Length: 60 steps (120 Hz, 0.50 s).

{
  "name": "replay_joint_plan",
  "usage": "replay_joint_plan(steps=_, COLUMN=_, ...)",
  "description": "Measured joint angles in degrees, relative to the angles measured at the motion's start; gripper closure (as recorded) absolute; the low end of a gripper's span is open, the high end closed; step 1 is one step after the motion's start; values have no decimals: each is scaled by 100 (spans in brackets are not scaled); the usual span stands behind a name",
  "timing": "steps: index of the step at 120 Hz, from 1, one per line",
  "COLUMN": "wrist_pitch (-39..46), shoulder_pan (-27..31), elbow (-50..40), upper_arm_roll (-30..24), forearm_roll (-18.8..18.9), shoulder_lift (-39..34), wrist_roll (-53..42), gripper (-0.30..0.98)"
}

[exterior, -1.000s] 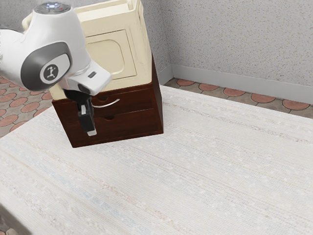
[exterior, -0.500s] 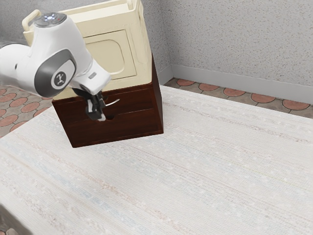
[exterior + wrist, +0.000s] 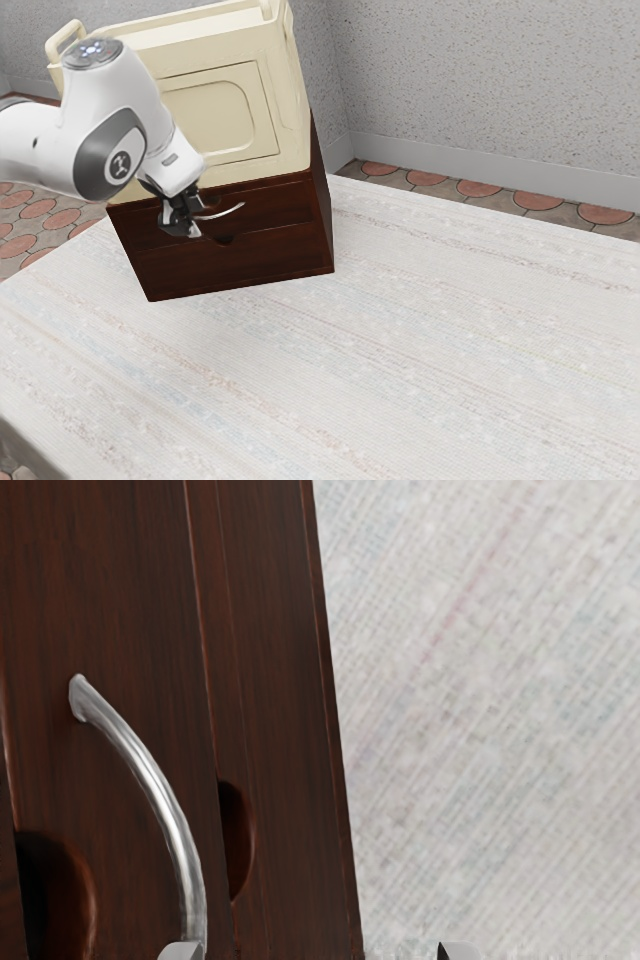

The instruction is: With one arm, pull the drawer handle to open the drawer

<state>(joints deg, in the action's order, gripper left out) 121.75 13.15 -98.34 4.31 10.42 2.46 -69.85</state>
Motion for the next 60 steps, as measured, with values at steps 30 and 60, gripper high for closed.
replay_joint_plan(steps=30, wrist_pitch=95, shoulder_pan=46, elbow=48, upper_arm_roll=-8, forearm_roll=-32, shoulder_lift=164, wrist_roll=-355, gripper=43)
replay_joint_plan(steps=60, wrist_pitch=214, shoulder_pan=15, elbow=185, upper_arm_roll=-9, forearm_roll=-76, shoulder_lift=293, wrist_roll=-653, gripper=43)
